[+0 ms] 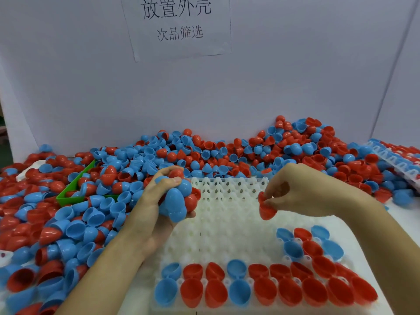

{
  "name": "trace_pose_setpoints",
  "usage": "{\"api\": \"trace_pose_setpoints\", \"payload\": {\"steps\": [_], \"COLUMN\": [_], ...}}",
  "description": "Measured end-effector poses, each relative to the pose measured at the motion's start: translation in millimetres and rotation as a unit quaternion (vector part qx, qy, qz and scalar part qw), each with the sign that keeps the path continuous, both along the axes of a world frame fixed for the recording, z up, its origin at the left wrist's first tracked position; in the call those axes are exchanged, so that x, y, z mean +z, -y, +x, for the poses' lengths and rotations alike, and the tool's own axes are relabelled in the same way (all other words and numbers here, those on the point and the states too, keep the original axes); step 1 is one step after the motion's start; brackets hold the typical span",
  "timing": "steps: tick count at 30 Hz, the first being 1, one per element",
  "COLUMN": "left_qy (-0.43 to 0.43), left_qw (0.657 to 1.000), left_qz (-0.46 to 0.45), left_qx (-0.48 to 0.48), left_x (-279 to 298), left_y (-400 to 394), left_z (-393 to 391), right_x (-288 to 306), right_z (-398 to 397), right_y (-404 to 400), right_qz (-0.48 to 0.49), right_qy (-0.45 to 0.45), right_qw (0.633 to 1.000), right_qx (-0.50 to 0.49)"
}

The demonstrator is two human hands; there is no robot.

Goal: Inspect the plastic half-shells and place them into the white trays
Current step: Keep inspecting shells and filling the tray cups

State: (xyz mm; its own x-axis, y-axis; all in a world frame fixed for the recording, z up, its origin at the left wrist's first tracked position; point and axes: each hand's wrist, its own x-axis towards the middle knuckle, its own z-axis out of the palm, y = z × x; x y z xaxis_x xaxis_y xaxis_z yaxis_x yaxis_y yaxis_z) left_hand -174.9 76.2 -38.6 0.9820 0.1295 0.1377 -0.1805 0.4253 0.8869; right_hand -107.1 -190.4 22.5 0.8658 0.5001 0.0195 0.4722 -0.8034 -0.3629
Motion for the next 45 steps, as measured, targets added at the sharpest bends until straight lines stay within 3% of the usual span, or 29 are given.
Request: {"api": "trace_pose_setpoints", "payload": {"steps": [13, 23, 30, 37, 42, 45], "left_qy": [0.001, -0.022, -0.034, -0.041, -0.042, -0.016], "left_qw": [1.0, 0.998, 0.997, 0.995, 0.994, 0.993], "left_qz": [0.011, -0.038, -0.061, -0.091, -0.097, -0.102], "left_qx": [-0.027, -0.048, -0.042, -0.022, -0.034, -0.065], "left_x": [0, 3, 3, 3, 2, 2], "left_y": [9, 14, 14, 10, 5, 2], "left_z": [-3, -4, -4, -4, -2, -2], "right_x": [-36, -38, -27, 14, 21, 9], "right_z": [-37, -38, -37, -18, -11, -12], "right_y": [-11, -12, -5, -57, -94, -107], "right_qz": [-0.127, -0.136, -0.094, 0.083, 0.107, 0.113], "right_qy": [-0.011, -0.022, 0.001, 0.058, 0.035, -0.027], "right_qw": [0.992, 0.99, 0.996, 0.992, 0.991, 0.991], "right_qx": [-0.01, -0.037, -0.014, 0.079, 0.078, 0.067]}}
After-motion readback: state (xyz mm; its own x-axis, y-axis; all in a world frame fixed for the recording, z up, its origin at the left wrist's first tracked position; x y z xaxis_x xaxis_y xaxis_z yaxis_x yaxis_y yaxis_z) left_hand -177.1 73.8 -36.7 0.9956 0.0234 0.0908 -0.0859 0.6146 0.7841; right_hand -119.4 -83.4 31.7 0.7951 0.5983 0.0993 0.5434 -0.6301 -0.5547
